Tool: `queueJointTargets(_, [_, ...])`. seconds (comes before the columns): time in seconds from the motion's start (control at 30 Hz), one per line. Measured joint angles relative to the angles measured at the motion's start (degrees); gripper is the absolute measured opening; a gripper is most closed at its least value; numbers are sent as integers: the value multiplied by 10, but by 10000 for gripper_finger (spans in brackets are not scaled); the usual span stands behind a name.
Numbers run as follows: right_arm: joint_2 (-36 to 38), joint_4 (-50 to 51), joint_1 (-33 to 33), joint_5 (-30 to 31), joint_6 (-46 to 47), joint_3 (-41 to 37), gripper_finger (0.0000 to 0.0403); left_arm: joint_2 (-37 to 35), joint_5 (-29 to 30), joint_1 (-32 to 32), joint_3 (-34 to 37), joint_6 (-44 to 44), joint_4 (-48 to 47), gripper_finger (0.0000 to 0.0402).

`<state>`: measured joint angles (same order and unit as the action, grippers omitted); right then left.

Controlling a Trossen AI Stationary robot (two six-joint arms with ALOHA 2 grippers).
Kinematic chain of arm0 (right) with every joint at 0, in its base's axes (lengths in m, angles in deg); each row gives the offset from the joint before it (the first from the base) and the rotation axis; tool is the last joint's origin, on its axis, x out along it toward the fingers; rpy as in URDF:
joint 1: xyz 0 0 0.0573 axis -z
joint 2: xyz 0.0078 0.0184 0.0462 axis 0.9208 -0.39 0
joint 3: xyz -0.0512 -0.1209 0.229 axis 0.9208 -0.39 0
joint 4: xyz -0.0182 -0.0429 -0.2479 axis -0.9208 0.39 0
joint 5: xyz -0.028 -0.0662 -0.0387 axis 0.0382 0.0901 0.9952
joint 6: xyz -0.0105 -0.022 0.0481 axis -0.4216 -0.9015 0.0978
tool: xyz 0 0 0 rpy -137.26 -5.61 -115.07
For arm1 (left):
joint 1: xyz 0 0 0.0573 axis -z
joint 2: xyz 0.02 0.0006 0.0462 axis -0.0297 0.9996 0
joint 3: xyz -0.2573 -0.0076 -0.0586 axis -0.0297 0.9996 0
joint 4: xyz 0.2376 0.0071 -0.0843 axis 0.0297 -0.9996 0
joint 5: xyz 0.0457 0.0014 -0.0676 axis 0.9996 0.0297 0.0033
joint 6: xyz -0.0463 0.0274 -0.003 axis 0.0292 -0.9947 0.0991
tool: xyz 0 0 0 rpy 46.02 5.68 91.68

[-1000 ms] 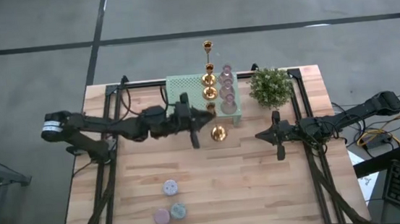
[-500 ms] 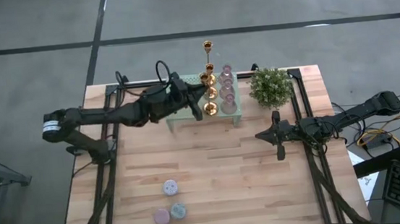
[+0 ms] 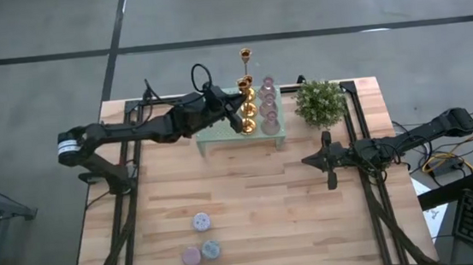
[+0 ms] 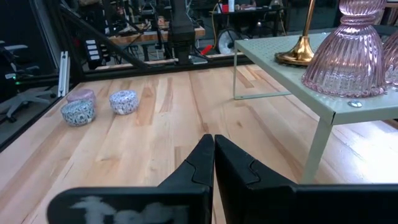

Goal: Pick & Place candle stick holders
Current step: Put the gold candle holder on the shelf aligned with the other candle holder on the shelf

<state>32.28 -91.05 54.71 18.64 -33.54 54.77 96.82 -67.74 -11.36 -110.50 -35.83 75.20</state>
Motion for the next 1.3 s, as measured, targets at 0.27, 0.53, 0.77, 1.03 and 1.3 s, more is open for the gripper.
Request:
queueJointTargets(0.27, [0,0,0,0,0,0,8,21,0,0,-1,-8,29,33])
queueJointTargets(0.53, [0,0,0,0,0,0,8,22,-2,0,-1,-51,30,36])
queueJointTargets(0.77, [0,0,0,0,0,0,8,22,-6,1,3,-71,31,37])
queueJointTargets(1.03, [0,0,0,0,0,0,8,22,-19,1,8,-76,30,37])
queueJointTargets(1.3, [0,0,0,0,0,0,8,25,-32,1,12,-84,0,71])
